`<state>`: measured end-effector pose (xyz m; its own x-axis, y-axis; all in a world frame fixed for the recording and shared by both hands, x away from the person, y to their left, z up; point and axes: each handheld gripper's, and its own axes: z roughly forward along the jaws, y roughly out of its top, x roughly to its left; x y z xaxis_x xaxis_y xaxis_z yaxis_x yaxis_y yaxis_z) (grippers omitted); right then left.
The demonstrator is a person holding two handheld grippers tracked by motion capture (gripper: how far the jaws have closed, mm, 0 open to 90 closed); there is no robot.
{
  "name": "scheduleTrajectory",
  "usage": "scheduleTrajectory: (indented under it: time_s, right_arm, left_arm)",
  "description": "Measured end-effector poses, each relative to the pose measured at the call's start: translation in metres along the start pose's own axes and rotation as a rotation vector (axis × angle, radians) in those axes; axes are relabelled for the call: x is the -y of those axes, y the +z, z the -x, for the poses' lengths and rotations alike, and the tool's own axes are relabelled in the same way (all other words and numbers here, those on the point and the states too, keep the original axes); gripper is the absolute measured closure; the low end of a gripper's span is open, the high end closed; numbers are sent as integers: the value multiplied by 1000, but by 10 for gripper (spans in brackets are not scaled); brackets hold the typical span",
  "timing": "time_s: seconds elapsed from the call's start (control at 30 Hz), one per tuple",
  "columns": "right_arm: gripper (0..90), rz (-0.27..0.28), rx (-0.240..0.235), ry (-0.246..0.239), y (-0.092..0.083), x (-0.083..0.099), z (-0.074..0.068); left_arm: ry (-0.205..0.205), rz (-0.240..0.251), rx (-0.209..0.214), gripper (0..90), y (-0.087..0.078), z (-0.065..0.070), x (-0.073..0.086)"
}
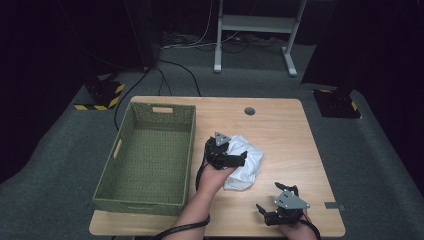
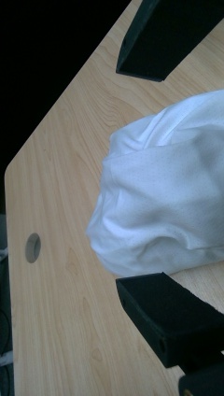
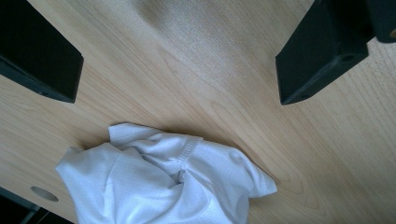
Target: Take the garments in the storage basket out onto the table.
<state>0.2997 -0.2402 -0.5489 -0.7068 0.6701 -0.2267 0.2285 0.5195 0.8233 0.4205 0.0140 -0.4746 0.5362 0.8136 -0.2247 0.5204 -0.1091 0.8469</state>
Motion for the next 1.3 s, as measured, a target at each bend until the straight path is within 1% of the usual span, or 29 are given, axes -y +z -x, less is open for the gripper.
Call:
scheduleTrajectory:
  time_s: [0.17, 0.33, 0.43, 0.47, 0.6, 0.7, 0.83, 0.87, 0.9, 0.93, 1.07, 1.17, 1.23, 1.3]
  right_arm:
    - [2, 0, 1, -1, 0, 0, 0]
    - [2, -3, 1, -1, 0, 0, -1]
    - [2, -2, 2, -3, 0, 0, -1]
    - [2, -3, 2, -4, 0, 0, -1]
    - [2, -6, 2, -11, 1, 0, -1]
    - [2, -6, 3, -14, 1, 0, -1]
    - [2, -5, 4, -18, 1, 0, -1]
    - [2, -5, 5, -21, 1, 0, -2]
    - [2, -6, 6, -21, 1, 0, -2]
    - [2, -6, 7, -23, 1, 0, -2]
    - [2, -5, 10, -31, 1, 0, -3]
    - [2, -6, 11, -30, 1, 0, -3]
    - [2, -6, 11, -31, 1, 0, -3]
    - [2, -7, 10, -33, 1, 0, -3]
  left_arm:
    - [15, 15, 11, 13, -6, 3, -2]
    - [39, 31, 23, 12, -10, 6, -2]
    - [63, 45, 29, 12, -13, 9, -1]
    - [79, 45, 28, 12, -14, 11, -1]
    - [102, 55, 42, 6, -20, 15, 2]
    - [128, 59, 40, 6, -25, 19, 5]
    - [164, 52, 32, 5, -30, 24, 12]
    - [164, 52, 32, 4, -30, 24, 12]
    - [177, 55, 29, 4, -34, 27, 15]
    - [176, 57, 29, 4, -35, 28, 16]
    - [194, 62, 32, 4, -44, 32, 18]
    - [201, 66, 33, 4, -50, 34, 20]
    - [215, 65, 35, 4, -55, 36, 22]
    - [233, 55, 28, 5, -59, 39, 26]
